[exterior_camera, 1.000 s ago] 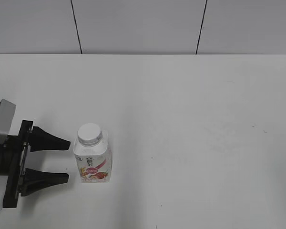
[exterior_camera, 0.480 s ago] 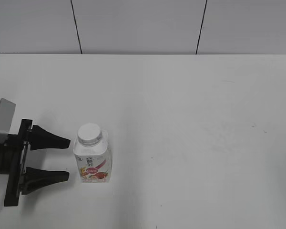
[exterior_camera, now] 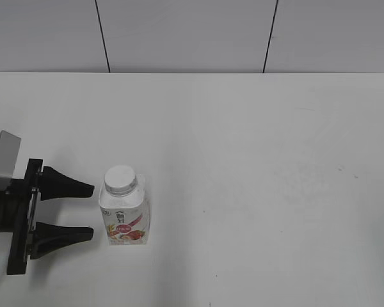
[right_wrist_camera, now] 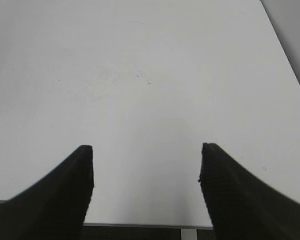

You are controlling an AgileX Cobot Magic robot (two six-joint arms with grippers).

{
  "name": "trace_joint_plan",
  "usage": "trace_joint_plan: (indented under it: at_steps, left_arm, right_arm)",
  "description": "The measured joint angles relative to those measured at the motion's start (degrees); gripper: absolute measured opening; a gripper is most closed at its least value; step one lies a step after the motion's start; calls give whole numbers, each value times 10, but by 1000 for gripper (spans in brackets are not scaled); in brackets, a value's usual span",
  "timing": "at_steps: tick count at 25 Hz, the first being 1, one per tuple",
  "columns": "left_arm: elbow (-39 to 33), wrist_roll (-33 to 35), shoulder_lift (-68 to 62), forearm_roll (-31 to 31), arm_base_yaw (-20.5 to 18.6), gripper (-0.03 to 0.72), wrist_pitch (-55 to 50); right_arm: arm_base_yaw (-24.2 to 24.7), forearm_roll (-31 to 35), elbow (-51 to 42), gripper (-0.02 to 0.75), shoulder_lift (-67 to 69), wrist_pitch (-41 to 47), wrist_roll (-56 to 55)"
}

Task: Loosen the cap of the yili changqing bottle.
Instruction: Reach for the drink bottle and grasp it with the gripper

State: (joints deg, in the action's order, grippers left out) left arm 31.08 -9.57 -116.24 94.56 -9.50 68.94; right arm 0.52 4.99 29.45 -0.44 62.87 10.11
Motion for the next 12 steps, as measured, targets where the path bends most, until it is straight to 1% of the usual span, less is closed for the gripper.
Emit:
trace_joint_plan:
  at_steps: [3,8,12]
  left_arm:
    - [0,0,0,0,0,510,0]
    - [0,0,0,0,0,610,0]
    - [7,0,-1,-3,0,628,1]
  right_arm:
    - [0,0,0,529,0,0,0]
    - [0,0,0,529,0,0,0]
    - [0,0,0,529,0,0,0]
